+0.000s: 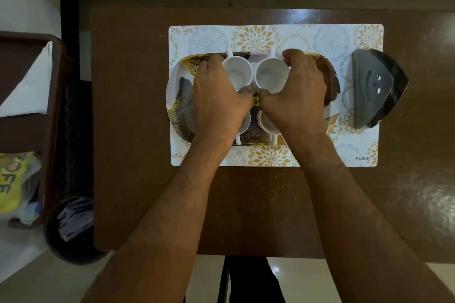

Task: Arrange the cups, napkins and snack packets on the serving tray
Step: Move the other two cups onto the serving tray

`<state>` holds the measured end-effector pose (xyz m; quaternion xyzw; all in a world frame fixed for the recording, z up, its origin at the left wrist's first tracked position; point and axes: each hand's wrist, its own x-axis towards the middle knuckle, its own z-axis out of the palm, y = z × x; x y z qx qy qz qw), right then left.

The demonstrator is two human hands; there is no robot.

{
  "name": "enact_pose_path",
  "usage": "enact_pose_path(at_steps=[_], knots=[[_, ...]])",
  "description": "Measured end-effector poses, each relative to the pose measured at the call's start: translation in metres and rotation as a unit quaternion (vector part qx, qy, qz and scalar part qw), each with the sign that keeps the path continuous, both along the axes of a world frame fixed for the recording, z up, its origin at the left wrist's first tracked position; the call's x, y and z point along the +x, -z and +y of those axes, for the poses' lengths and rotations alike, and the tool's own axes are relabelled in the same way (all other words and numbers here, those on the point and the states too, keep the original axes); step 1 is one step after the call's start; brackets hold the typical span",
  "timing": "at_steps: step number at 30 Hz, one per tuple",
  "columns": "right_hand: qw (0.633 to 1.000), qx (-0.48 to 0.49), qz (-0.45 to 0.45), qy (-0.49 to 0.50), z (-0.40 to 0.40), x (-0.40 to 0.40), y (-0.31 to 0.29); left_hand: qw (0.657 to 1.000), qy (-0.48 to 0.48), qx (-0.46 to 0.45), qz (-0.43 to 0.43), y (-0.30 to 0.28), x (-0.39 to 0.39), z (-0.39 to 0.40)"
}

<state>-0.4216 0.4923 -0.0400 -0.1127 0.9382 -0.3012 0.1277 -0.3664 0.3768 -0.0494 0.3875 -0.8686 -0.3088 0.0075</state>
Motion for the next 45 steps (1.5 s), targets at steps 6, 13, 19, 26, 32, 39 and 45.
enact_pose_path(at_steps=[6, 13, 19, 26, 32, 39, 45], knots=[[1.0, 0.003, -0.001, -0.003, 0.001, 0.001, 0.0, 1.0, 0.007, 0.005, 0.003, -0.001, 0.002, -0.001], [0.999, 0.009, 0.033, 0.031, 0.015, 0.023, -0.001, 0.999, -0.026, 0.002, 0.033, -0.013, 0.03, 0.01], [0.998, 0.032, 0.025, 0.048, 0.029, 0.061, 0.0, 0.999, -0.031, 0.003, 0.023, -0.014, 0.06, 0.036], [0.997, 0.058, -0.004, 0.048, 0.034, 0.071, 0.009, 1.0, -0.002, 0.018, -0.003, 0.003, 0.075, 0.044], [0.998, 0.051, 0.003, 0.047, 0.031, 0.069, 0.011, 1.0, 0.002, 0.013, 0.014, 0.008, 0.072, 0.043], [0.998, 0.052, 0.005, 0.042, 0.03, 0.068, 0.009, 0.999, 0.014, 0.011, 0.028, 0.01, 0.067, 0.04], [0.998, 0.046, 0.01, 0.045, 0.026, 0.069, 0.008, 0.999, 0.025, 0.015, 0.032, 0.011, 0.069, 0.036]])
